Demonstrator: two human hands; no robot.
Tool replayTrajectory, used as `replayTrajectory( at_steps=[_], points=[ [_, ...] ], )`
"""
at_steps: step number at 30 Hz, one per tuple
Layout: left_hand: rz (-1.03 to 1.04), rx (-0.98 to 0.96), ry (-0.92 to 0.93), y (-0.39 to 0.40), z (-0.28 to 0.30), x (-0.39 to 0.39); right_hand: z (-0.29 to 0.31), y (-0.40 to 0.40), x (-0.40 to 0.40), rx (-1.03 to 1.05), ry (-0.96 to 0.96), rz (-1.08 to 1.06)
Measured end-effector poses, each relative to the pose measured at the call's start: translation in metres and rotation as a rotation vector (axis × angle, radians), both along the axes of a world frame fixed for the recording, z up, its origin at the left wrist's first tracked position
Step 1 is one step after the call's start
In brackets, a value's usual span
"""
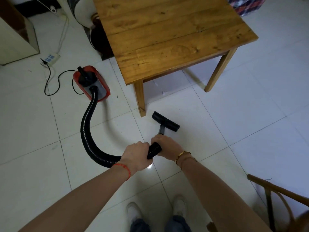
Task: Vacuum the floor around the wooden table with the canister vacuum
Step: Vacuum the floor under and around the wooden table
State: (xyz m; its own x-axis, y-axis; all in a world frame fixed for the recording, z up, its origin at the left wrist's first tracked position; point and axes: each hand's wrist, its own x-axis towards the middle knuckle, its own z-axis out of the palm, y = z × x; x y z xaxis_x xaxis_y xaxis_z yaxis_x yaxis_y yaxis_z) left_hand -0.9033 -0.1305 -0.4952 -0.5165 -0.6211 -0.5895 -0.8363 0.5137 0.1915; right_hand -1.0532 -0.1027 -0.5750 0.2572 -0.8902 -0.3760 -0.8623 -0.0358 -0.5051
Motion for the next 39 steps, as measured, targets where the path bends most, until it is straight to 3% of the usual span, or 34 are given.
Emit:
replayTrajectory(
  at_steps=[15, 39],
  points=[
    [0.13, -0.051, 0.084, -0.032, -0.068, -0.103, -0.053, -0.049, -0.114, -0.128, 0.031, 0.094],
    [0.179, -0.401, 0.267, -0.14, -0.261, -0.179, -0.226, -0.174, -0.193, -0.495, 0.153, -0.017]
  ],
)
